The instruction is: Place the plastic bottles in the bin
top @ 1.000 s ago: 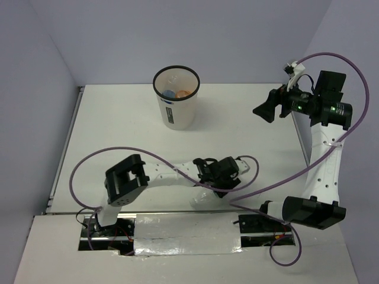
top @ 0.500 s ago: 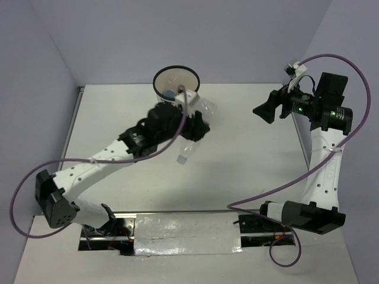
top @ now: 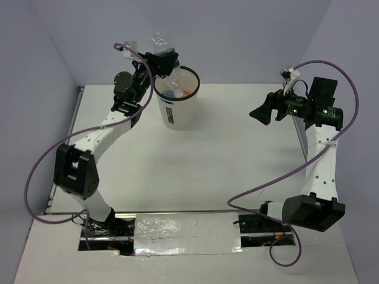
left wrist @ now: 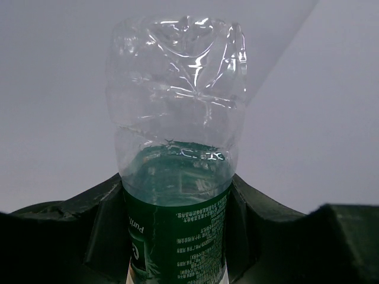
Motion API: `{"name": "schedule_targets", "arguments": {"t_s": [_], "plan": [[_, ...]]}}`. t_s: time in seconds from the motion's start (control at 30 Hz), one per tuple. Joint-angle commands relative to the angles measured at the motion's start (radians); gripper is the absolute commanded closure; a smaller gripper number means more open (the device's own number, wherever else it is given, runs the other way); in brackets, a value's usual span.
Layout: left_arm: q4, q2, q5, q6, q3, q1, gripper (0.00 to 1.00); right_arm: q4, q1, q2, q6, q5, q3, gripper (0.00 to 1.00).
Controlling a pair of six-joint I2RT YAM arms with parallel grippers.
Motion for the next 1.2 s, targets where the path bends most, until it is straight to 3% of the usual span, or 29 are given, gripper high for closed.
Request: {"name": "schedule_targets", "arguments": {"t_s": [0.0,0.17,0.37,0.6,0.97,1.17], "plan": [[0.320,0.132,0.029,-0.197,0.080,0.040,0.82,0.084,0.022,-0.041,0.023,-0.028,-0.051,0.00],[0.417,0.326,0.003,-0.232,0.241,0.057,0.83,0.098,0.048,-0.027,0.020,-0.026,-0.078,0.00],[0.376,0.428,0.010,-0.117,0.317,0.057,0.80,0.117,0.060,-0.009,0.022,-0.036,-0.088,0.00],[0.236,0.466,0.052,0.062,0.347,0.032,0.69,0.178,0.071,-0.007,0.063,-0.043,-0.125,0.00],[0.214,0.567,0.050,0.125,0.424,0.000,0.59,0.187,0.085,-0.007,0.063,-0.042,-0.137,0.00],[0.184,0.571,0.055,0.199,0.387,-0.020,0.47,0.179,0.085,-0.016,0.053,-0.040,-0.144,0.00]]}}
